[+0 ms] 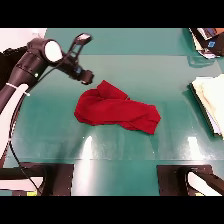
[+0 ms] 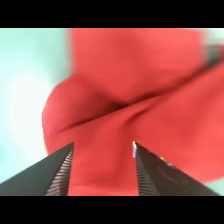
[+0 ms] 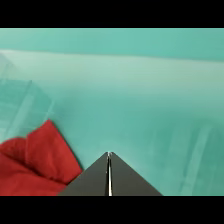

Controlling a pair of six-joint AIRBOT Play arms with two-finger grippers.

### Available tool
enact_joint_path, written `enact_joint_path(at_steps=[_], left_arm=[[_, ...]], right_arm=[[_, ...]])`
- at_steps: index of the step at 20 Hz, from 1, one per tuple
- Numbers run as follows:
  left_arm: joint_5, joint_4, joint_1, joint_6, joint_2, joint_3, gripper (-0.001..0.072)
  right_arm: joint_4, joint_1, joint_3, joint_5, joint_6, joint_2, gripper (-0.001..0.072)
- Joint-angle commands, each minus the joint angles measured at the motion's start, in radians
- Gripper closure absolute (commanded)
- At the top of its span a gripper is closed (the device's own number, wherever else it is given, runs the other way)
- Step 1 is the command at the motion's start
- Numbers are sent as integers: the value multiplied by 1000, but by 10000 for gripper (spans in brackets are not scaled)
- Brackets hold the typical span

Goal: Fold the shirts.

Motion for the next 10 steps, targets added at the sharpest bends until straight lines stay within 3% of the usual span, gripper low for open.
enact_joint_path(at_steps=[1,10], left_arm=[[53,-160,177,-4,-66,-114,247],[170,-212,188,15,-218,-130,248]], right_arm=[[0,1,-80,-10,1,23,698],[0,1,-326,-36,1,65,698]])
